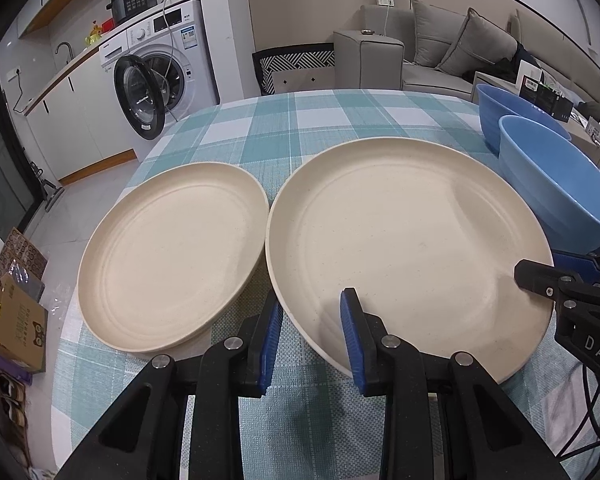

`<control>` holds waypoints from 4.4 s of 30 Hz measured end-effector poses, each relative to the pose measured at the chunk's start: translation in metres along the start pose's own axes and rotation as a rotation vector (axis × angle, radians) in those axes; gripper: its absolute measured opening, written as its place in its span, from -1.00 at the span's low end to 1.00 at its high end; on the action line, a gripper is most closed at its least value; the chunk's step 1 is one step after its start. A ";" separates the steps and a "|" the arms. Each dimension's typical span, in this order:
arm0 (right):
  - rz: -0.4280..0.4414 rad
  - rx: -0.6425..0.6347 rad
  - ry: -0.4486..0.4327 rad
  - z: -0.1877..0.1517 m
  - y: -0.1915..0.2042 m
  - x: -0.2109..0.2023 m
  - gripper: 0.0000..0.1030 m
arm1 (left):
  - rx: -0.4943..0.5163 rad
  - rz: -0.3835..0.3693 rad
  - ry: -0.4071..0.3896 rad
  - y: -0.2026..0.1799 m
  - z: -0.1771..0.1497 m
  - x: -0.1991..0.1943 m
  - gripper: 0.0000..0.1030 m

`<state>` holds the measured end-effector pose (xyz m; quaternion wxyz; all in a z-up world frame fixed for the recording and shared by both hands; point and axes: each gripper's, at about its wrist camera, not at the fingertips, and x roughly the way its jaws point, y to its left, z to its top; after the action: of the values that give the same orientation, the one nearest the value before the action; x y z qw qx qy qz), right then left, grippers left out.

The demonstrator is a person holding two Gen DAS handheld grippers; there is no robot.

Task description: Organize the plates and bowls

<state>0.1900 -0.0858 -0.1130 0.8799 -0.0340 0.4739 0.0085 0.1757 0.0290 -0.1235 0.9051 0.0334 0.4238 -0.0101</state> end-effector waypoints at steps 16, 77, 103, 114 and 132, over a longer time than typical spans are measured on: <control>0.019 0.008 -0.012 -0.001 -0.003 -0.006 -0.25 | 0.033 -0.016 0.005 -0.005 -0.003 -0.001 -0.05; 0.280 0.046 -0.218 0.025 0.013 -0.066 1.00 | -0.180 -0.012 -0.210 0.082 0.018 -0.114 0.99; 0.314 -0.004 -0.213 0.050 0.054 -0.058 1.00 | -0.311 0.092 -0.168 0.141 0.011 -0.087 0.99; 0.327 -0.031 -0.172 0.065 0.071 -0.034 1.00 | -0.374 0.103 -0.125 0.165 0.003 -0.063 0.99; 0.287 -0.129 -0.090 0.092 0.108 0.007 0.84 | -0.456 0.099 -0.017 0.188 -0.012 -0.014 0.99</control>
<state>0.2650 0.0285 -0.0740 0.8859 -0.0219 0.4324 0.1662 0.1666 0.2173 -0.1106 0.8923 -0.1511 0.4051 0.1301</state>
